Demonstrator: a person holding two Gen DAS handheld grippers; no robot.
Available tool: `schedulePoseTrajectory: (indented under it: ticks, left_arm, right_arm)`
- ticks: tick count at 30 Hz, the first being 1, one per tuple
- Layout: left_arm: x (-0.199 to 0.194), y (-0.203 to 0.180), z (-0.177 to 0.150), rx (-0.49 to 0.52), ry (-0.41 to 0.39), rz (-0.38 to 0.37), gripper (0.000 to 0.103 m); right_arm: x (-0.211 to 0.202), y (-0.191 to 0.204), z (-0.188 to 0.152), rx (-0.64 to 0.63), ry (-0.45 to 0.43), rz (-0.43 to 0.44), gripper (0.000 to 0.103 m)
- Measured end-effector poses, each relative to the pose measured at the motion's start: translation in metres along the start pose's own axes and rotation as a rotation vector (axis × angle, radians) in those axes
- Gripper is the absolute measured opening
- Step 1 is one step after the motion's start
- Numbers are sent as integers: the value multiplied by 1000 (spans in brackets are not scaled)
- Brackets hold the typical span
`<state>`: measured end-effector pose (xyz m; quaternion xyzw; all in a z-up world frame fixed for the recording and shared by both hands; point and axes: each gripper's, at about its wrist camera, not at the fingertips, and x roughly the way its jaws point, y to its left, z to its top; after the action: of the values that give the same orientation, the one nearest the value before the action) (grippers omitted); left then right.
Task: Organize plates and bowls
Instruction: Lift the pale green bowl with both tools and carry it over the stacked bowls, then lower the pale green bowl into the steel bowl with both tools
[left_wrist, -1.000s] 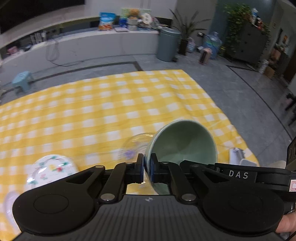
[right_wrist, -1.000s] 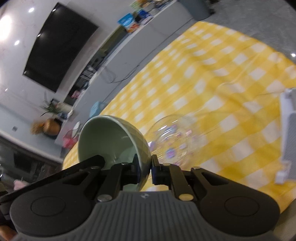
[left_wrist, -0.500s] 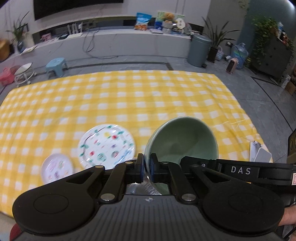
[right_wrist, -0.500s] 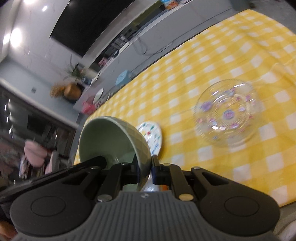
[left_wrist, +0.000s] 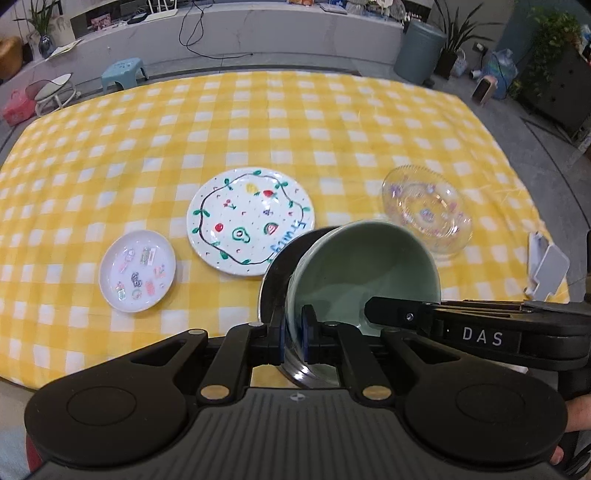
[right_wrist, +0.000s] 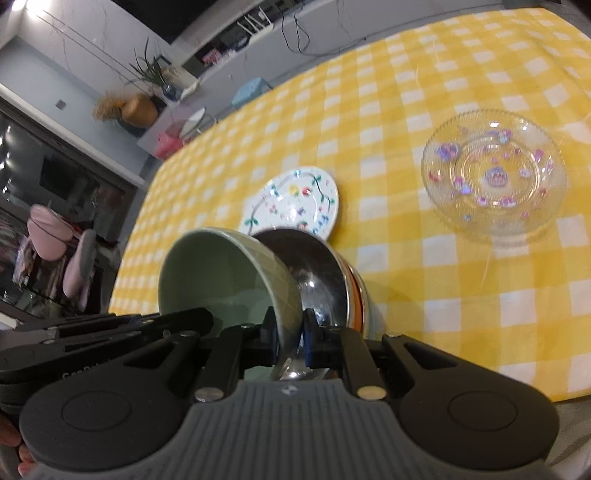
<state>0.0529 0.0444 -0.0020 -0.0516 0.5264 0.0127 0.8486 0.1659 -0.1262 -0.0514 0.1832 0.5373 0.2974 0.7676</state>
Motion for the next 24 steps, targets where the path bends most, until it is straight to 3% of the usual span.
schedulePoseTrajectory:
  ticks: [8, 24]
  left_arm:
    - [13, 8, -3, -15, 28, -34, 12]
    - [5, -10, -8, 133, -9, 22, 16]
  right_arm:
    - [11, 6, 0, -52, -17, -63, 11]
    - [10, 6, 1, -76, -56, -86, 10]
